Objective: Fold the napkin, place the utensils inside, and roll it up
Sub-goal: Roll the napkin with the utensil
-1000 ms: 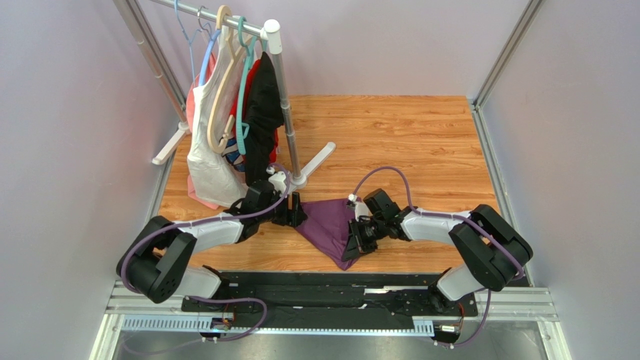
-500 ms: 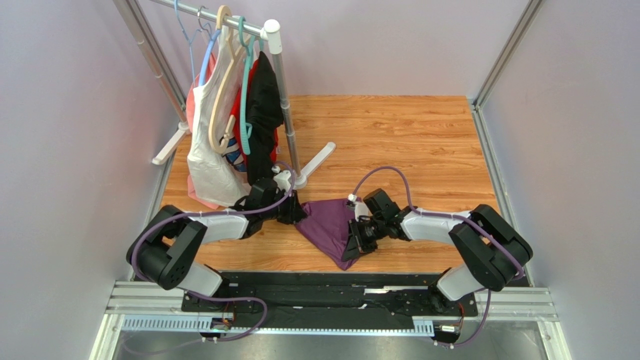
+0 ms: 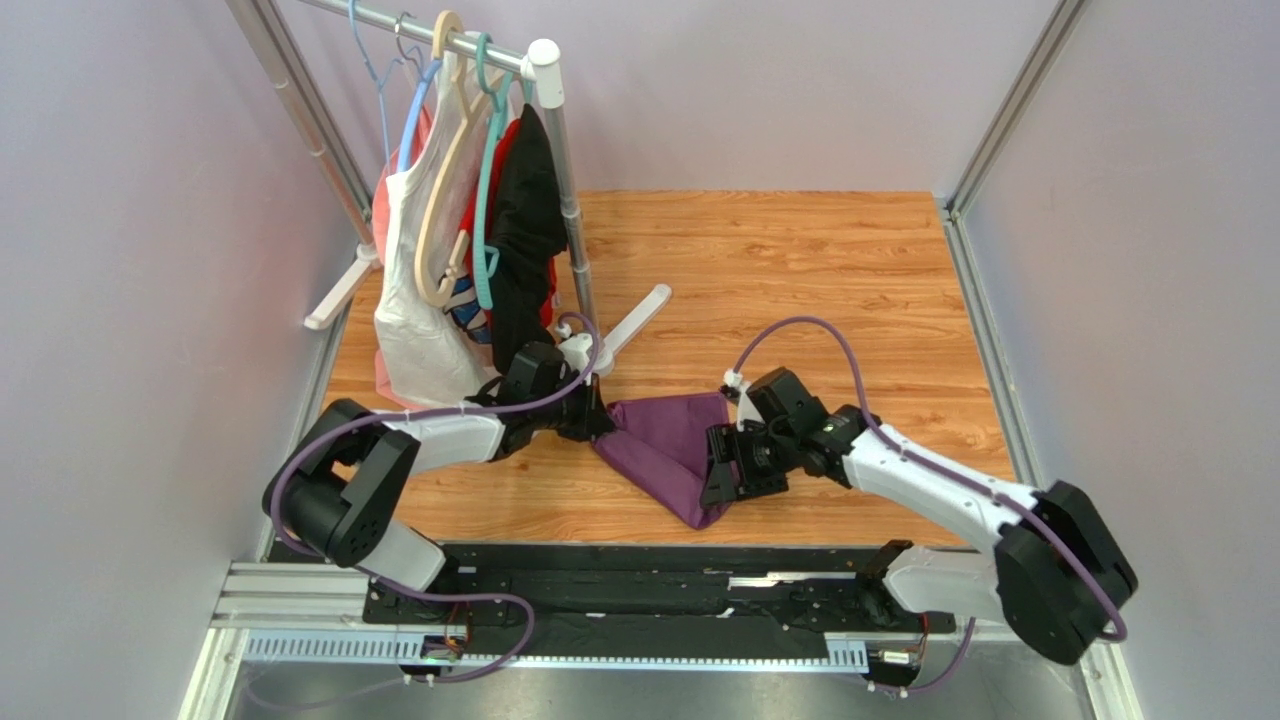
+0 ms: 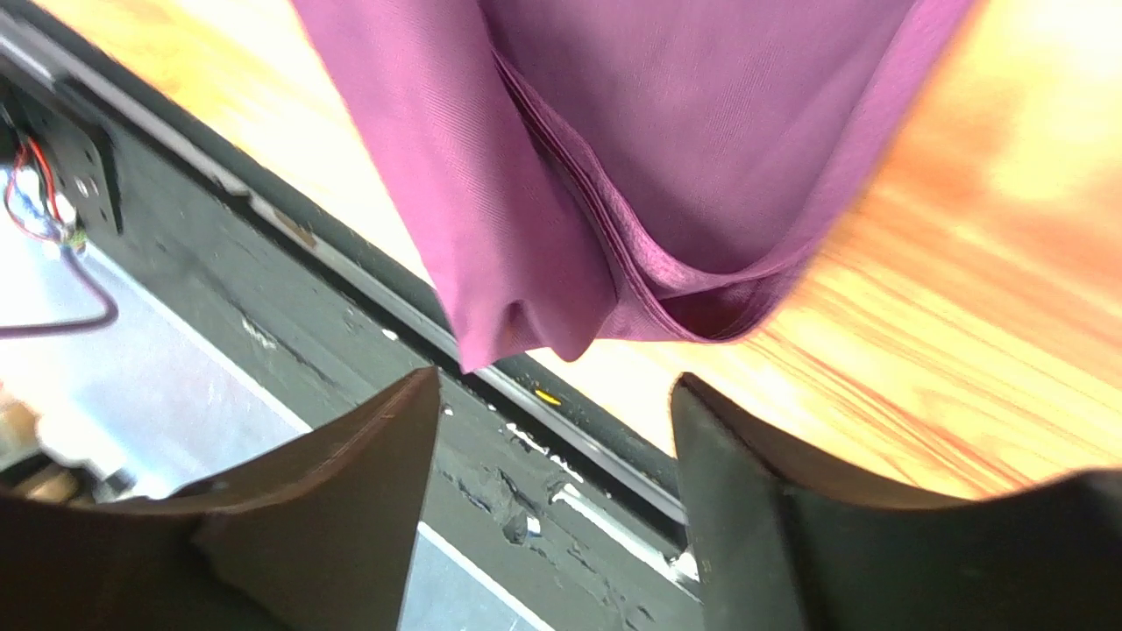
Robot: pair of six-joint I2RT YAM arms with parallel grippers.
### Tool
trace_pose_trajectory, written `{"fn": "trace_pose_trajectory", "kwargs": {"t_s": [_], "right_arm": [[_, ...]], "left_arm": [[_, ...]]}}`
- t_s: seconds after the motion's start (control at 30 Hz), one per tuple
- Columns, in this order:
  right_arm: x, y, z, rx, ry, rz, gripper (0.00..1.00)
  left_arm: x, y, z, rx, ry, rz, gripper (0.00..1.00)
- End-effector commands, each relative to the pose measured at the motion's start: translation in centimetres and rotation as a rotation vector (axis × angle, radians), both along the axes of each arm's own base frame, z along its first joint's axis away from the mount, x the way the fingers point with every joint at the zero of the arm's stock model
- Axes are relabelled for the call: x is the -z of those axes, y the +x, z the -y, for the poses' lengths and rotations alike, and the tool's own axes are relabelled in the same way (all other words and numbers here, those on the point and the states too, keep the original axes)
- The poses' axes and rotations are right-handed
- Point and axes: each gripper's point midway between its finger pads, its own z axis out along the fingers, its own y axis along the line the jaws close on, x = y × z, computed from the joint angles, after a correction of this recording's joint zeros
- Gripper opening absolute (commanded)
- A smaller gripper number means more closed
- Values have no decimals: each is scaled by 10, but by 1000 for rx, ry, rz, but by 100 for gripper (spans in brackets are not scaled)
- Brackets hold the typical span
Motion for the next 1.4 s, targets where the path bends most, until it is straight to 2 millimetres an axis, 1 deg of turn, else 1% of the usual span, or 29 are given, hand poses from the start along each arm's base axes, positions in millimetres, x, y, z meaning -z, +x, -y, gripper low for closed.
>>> {"fn": "trace_pose_trajectory", "kwargs": {"t_s": [0.0,0.03,0.07,0.1,0.13,0.17,0.2,0.23,0.27,0.3,0.33,0.37,0.4,0.47,0.53,0.67,0.7,0.73,0.77,0.83,0.87,0.93,0.97,1.03,1.2,1.23,1.3,1.33,1.37], "right_arm": [[-42,17,7,7,-67,194,71],[-52,18,3,-8,-56,247,71],[-57,25,0,-8,-67,317,73],[-63,19,-10,-61,-62,372,73],[-69,23,-16,-75,-59,430,74],[-68,31,-14,-61,-108,488,75],[-66,26,-21,-93,-121,511,75],[-67,29,-25,-119,-134,542,75],[-59,35,-26,-116,-182,565,76],[-57,30,-33,-152,-198,591,76],[-54,32,-37,-176,-216,625,76],[-54,38,-36,-162,-262,674,76],[-46,34,-41,-201,-293,694,77],[-44,39,-44,-213,-327,748,77],[-36,39,-49,-231,-339,745,77],[-26,30,-56,-267,-336,681,70],[-28,28,-59,-254,-326,660,68],[-21,24,-55,-263,-351,624,66],[-19,19,-55,-260,-349,595,58],[-14,12,-49,-231,-361,539,49],[-12,7,-50,-233,-348,507,39],[-8,-3,-50,-210,-331,449,31],[-8,-10,-52,-217,-310,412,24],[-4,-16,-51,-182,-305,356,17],[17,-30,-43,-135,-320,244,13],[19,-33,-45,-113,-299,213,11],[29,-36,-39,-73,-279,160,6],[28,-37,-47,-59,-223,141,2],[36,-43,-43,-36,-204,84,1]], "left_arm": [[7,0,-6,32,65,-11,0],[8,0,-5,35,63,-13,0],[9,-1,-5,40,63,-20,0],[10,-1,-4,41,62,-21,0],[10,-1,-4,41,62,-21,0],[11,-1,-4,42,61,-26,0],[11,-1,-4,42,59,-27,0],[12,-1,-4,43,61,-28,0],[13,-2,-4,44,61,-31,0],[14,-2,-4,43,64,-33,0],[14,-2,-3,46,62,-32,0],[13,-2,-3,47,62,-31,0],[13,-2,-4,47,64,-29,0],[13,-2,-4,47,65,-28,0],[13,-2,-4,47,66,-29,0],[14,-2,-5,48,69,-28,0],[13,-2,-5,47,69,-26,0],[13,-2,-5,48,69,-24,0],[12,-2,-5,47,70,-23,0],[12,-2,-6,45,73,-21,0],[12,-2,-6,43,73,-22,0],[12,-2,-7,41,75,-21,0],[13,-2,-7,40,75,-23,0],[13,-2,-7,38,75,-24,0],[13,-3,-8,28,73,-28,0],[13,-3,-8,27,74,-27,0],[13,-3,-9,26,75,-27,0],[13,-3,-9,22,75,-25,0],[13,-3,-9,20,75,-28,0]]}}
